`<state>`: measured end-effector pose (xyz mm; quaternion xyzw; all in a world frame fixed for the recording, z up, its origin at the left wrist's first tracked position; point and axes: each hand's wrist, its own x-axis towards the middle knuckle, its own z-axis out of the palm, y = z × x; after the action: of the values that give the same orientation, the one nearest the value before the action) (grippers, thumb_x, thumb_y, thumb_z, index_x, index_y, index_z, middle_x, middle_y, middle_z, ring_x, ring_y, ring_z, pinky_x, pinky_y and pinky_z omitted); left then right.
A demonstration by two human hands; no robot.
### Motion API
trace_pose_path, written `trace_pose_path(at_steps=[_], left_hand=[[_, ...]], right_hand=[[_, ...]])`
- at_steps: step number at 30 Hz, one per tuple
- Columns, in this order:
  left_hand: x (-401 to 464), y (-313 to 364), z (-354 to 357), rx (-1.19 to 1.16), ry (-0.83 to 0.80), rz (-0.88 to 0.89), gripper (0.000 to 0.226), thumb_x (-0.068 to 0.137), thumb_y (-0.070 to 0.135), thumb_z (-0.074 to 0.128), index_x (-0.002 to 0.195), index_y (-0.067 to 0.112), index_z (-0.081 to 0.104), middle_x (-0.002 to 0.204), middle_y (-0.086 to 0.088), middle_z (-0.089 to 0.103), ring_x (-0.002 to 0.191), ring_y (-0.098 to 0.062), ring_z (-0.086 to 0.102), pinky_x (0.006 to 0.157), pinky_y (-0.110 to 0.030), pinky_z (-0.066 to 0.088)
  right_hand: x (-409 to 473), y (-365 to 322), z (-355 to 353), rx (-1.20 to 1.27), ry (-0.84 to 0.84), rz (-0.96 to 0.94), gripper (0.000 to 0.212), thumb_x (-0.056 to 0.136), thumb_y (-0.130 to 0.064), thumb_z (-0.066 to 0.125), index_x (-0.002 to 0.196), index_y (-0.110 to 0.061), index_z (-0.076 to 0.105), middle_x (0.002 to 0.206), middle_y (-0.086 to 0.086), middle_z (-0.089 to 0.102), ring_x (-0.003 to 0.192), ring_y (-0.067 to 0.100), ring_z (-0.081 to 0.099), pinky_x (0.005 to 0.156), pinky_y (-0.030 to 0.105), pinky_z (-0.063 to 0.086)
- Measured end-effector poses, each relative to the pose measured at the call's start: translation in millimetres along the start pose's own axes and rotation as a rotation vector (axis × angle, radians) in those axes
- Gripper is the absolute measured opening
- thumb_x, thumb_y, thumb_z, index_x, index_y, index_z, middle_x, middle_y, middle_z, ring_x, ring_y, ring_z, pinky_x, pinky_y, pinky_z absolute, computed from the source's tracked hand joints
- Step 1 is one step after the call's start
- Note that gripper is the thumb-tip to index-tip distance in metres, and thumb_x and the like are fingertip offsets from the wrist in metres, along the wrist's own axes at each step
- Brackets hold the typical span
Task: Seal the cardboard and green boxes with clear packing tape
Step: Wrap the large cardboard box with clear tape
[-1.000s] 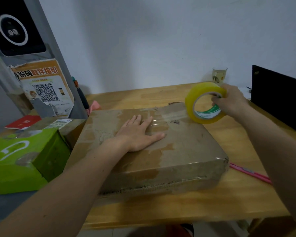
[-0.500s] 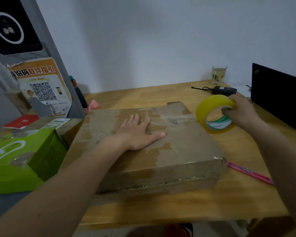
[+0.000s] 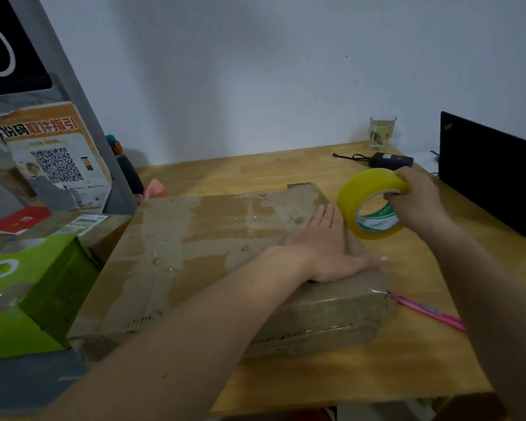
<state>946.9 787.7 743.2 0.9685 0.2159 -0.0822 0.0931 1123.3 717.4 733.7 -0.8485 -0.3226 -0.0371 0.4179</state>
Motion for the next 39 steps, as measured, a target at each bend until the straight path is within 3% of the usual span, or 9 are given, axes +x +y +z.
trace_pose_path(at_steps=[4,13,21,24,27,30,32,34,39], left_hand=[[-7.7,-12.2,0.7,-0.006,-0.020,-0.032,0.106,0.085,0.082,0.025,0.154,0.011,-0.014,0.162,-0.003,-0.019,0.149,-0.018,-0.017,0.119,-0.035,-0.005],[-23.7,-52.7,-13.0,0.110,-0.081,-0.448,0.121,0.074,0.092,0.010,0.152,0.002,-0.012,0.161,-0.019,-0.017,0.149,-0.034,-0.014,0.122,-0.045,-0.004],[12.6,15.2,1.3,0.041,0.000,-0.052,0.110,0.085,0.083,0.024,0.153,0.005,-0.013,0.162,-0.012,-0.018,0.150,-0.026,-0.016,0.122,-0.041,-0.004],[7.4,2.1,1.4,0.029,-0.004,-0.095,0.114,0.081,0.087,0.026,0.154,0.008,-0.013,0.162,-0.009,-0.019,0.149,-0.026,-0.017,0.122,-0.043,-0.005],[-1.3,-22.1,-0.6,0.007,-0.032,-0.275,0.120,0.073,0.093,0.019,0.154,0.010,-0.013,0.162,-0.011,-0.019,0.148,-0.029,-0.019,0.120,-0.052,-0.008],[-5.7,-33.2,-1.8,0.013,-0.029,-0.329,0.117,0.075,0.091,0.015,0.155,0.010,-0.012,0.162,-0.014,-0.017,0.149,-0.030,-0.019,0.120,-0.052,-0.009],[-5.4,-34.6,-0.6,0.016,-0.024,-0.308,0.115,0.076,0.090,0.015,0.155,0.010,-0.011,0.162,-0.013,-0.017,0.149,-0.029,-0.018,0.121,-0.049,-0.008],[-7.5,-39.9,-2.5,0.009,-0.020,-0.268,0.110,0.079,0.088,0.016,0.156,0.014,-0.010,0.163,-0.010,-0.016,0.150,-0.026,-0.017,0.121,-0.046,-0.007],[-25.8,-75.9,-16.5,-0.043,-0.022,-0.339,0.091,0.082,0.084,0.014,0.156,0.034,0.001,0.164,-0.005,-0.013,0.150,-0.028,-0.014,0.119,-0.053,-0.006]], right_hand=[[-0.2,5.9,3.6,0.044,-0.051,0.037,0.022,0.092,-0.006,0.059,0.112,-0.014,0.059,0.098,0.008,0.058,0.092,0.029,0.056,0.072,0.038,0.044],[-9.3,16.9,15.0,0.132,-0.071,0.074,0.009,0.090,-0.003,0.061,0.093,-0.012,0.060,0.095,0.014,0.061,0.091,0.033,0.057,0.076,0.042,0.046],[-14.0,19.7,18.1,0.229,-0.071,0.149,0.010,0.087,0.001,0.060,0.086,-0.010,0.060,0.091,0.015,0.062,0.089,0.032,0.057,0.074,0.040,0.046],[-17.0,26.2,22.5,0.293,-0.119,0.197,0.009,0.088,-0.002,0.061,0.096,-0.007,0.062,0.096,0.014,0.063,0.091,0.031,0.058,0.068,0.035,0.043],[-22.1,34.4,27.2,0.423,-0.138,0.324,0.009,0.089,-0.008,0.064,0.098,-0.009,0.063,0.097,0.012,0.063,0.097,0.034,0.060,0.076,0.040,0.049],[-33.4,34.4,34.2,0.744,-0.129,0.598,0.034,0.086,-0.009,0.070,0.117,-0.004,0.058,0.112,0.016,0.063,0.106,0.035,0.062,0.081,0.044,0.050],[-44.2,29.1,41.9,0.935,-0.172,0.788,0.031,0.087,-0.012,0.068,0.115,-0.001,0.057,0.108,0.021,0.065,0.097,0.036,0.065,0.073,0.039,0.053],[-59.3,16.9,48.1,1.057,-0.294,0.906,0.021,0.093,-0.016,0.058,0.109,-0.003,0.059,0.090,0.019,0.065,0.076,0.031,0.064,0.050,0.028,0.054],[-81.4,2.6,53.2,1.208,-0.440,0.886,0.034,0.097,-0.033,0.050,0.079,-0.006,0.059,0.050,0.010,0.064,0.037,0.020,0.061,0.033,0.021,0.045]])
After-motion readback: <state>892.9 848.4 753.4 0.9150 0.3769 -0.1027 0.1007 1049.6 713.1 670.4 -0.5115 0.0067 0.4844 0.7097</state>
